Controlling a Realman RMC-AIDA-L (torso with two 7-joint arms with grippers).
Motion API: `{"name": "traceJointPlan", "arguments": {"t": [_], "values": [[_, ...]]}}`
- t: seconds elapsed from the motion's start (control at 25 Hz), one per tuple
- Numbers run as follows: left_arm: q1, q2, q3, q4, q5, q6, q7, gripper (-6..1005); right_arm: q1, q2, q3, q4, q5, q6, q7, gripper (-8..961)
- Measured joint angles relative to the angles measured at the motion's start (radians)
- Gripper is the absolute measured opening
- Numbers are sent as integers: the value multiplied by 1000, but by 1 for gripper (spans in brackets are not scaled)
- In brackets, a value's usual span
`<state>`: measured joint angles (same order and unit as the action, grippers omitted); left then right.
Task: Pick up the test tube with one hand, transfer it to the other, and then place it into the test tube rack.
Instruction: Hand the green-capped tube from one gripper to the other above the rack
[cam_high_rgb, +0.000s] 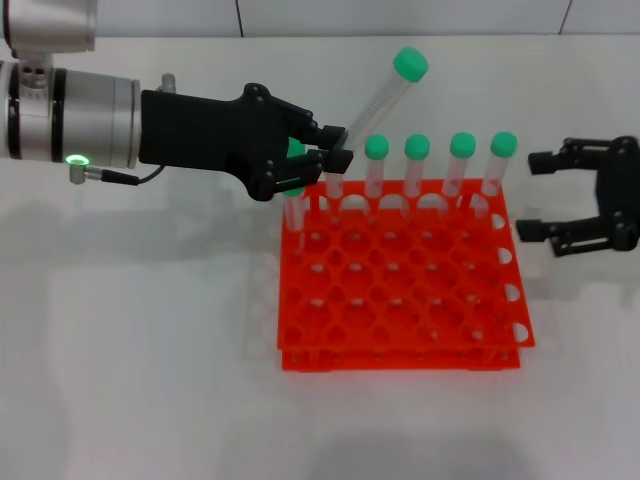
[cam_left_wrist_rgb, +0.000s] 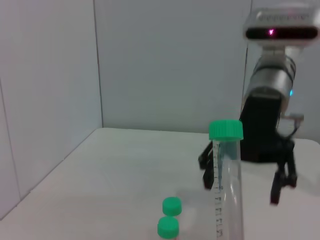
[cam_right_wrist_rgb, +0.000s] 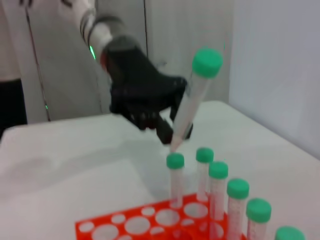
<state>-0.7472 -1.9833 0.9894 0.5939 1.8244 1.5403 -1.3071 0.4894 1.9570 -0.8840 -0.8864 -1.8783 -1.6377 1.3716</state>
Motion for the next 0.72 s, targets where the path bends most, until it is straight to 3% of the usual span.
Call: {"name": "traceJointPlan", "arguments": {"t": [0.2, 0.44, 0.72], "values": [[-5, -13, 6, -1, 21, -14, 5, 233, 29, -8, 93, 8, 4, -92, 62, 853], [-15, -28, 7, -3, 63, -51, -4, 237, 27, 19, 104, 36, 43, -72, 63, 853], [-32, -37, 13, -5, 78, -52, -5, 242, 32, 36, 106, 198, 165, -30, -20, 853]]}}
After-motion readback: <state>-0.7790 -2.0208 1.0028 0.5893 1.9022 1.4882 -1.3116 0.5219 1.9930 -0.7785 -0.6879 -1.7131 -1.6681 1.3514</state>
